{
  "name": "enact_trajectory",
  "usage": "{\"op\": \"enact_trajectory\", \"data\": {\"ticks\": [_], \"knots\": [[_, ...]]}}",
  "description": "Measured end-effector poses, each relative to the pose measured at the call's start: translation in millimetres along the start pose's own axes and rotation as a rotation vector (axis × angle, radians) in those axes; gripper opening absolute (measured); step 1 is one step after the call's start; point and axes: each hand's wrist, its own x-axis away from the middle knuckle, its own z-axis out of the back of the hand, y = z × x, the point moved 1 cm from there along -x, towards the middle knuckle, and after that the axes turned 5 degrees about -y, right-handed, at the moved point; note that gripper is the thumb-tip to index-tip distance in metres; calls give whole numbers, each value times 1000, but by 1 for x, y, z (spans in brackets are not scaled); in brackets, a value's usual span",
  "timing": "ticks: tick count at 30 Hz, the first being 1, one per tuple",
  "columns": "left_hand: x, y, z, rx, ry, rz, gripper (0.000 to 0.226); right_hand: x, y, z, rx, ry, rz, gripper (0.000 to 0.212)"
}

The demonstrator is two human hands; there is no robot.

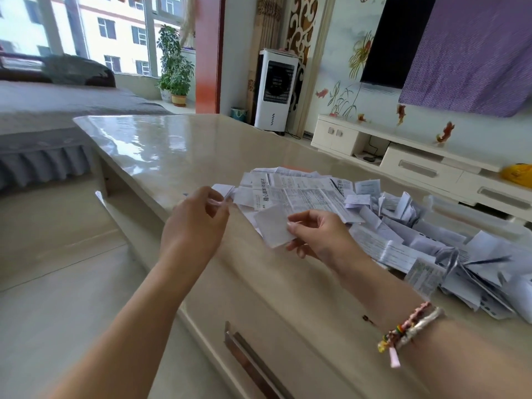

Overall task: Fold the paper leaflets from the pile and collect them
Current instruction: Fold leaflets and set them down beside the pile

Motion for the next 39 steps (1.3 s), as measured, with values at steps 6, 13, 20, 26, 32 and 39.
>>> {"op": "enact_trajectory", "data": {"ticks": [6,13,20,26,32,39], "knots": [[-19,-20,14,-225,1,63,52,-48,-22,-46,22,-99,-128,18],[-56,-38,10,-141,152,26,17,-94,-27,-67,52,-148,-193,14],[-74,-46,-9,-41,240,79,22,-138,-37,-82,-246,-62,-164,26],[-84,-44,-19,-155,45,171,49,-150,-37,-80,-250,-30,-118,42],[-80,-46,-18,-188,2,158,54,-124,-15,-42,159,90,101,21],[-67,-41,-16,-168,-12,134,60,-87,-1,-11,989,-26,108,70]]}}
